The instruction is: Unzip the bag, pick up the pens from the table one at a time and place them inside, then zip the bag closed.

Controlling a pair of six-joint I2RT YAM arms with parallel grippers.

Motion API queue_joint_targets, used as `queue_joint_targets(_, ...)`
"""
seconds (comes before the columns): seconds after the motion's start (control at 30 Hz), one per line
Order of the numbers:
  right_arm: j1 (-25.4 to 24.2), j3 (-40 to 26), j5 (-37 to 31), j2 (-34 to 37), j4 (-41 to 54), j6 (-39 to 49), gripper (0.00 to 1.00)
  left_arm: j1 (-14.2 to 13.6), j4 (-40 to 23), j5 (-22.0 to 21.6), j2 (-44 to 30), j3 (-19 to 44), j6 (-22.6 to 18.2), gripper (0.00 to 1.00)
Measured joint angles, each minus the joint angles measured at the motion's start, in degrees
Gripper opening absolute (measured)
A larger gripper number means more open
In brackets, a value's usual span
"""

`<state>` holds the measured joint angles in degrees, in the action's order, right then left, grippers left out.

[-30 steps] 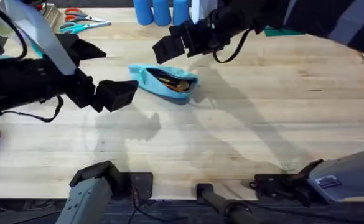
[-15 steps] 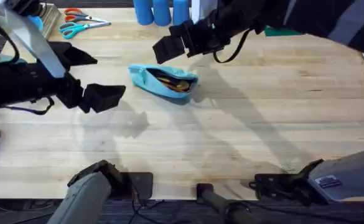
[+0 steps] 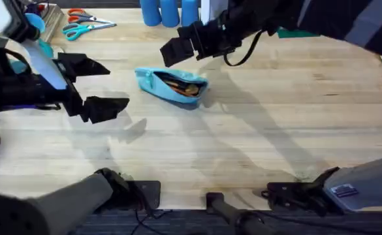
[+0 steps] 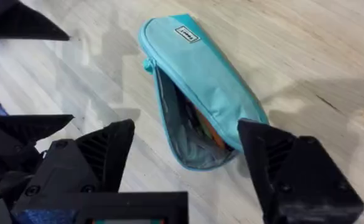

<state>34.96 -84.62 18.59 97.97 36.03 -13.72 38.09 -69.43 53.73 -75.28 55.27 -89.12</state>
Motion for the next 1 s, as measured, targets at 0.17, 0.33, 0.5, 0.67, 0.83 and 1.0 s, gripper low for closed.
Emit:
queue_joint_targets(0.17,0.0,0.0,0.0,0.0,0.0,0.0,0.998,0.4,0.0,0.7,-5.7,0.0,-5.8,0.993)
queue_joint_targets(0.33,0.0,0.0,0.0,0.0,0.0,0.0,0.998,1.6,0.0,0.7,-9.8,0.0,-9.5,0.993)
queue_joint_targets(0.5,0.0,0.0,0.0,0.0,0.0,0.0,0.998,2.9,0.7,0.7,-11.0,0.0,-11.5,0.993)
queue_joint_targets(0.67,0.0,0.0,-0.2,0.0,0.0,-1.7,0.998,4.6,1.2,0.7,-11.0,0.0,-12.3,0.993)
queue_joint_targets(0.83,0.0,0.0,-0.1,0.0,-0.1,-11.3,0.998,4.9,1.3,0.7,-11.0,0.0,-12.5,0.993)
queue_joint_targets(1.0,0.0,0.0,4.3,0.0,-0.5,-20.0,0.998,4.9,1.3,0.7,-11.0,0.0,-12.5,0.993)
